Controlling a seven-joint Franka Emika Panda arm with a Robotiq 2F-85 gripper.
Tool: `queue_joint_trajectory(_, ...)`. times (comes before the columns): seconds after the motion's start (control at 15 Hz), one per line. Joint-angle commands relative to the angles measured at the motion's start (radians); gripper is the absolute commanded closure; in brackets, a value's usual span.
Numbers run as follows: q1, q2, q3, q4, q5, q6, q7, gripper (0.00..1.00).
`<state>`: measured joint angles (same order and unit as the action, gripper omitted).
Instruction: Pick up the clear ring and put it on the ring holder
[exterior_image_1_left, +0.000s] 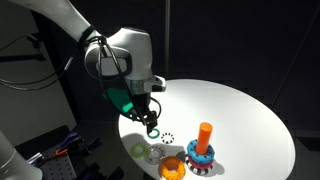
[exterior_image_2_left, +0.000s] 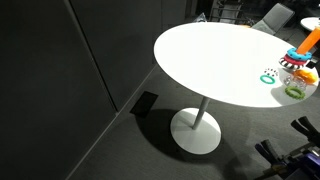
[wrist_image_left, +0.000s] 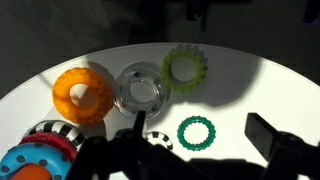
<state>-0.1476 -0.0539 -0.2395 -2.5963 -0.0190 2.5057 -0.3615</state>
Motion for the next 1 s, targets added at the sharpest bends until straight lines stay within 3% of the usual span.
queue_joint_trajectory(0.0,-0.023,0.061,0.006,-0.009,0.017,0.086,0.005,0.0)
queue_joint_trajectory(0.4,-0.049,0.188,0.025,0.01,0.076,0.167,-0.01,0.0)
queue_joint_trajectory(0.93,-0.116,0.3,0.079,0.073,0.132,0.193,-0.043,0.0)
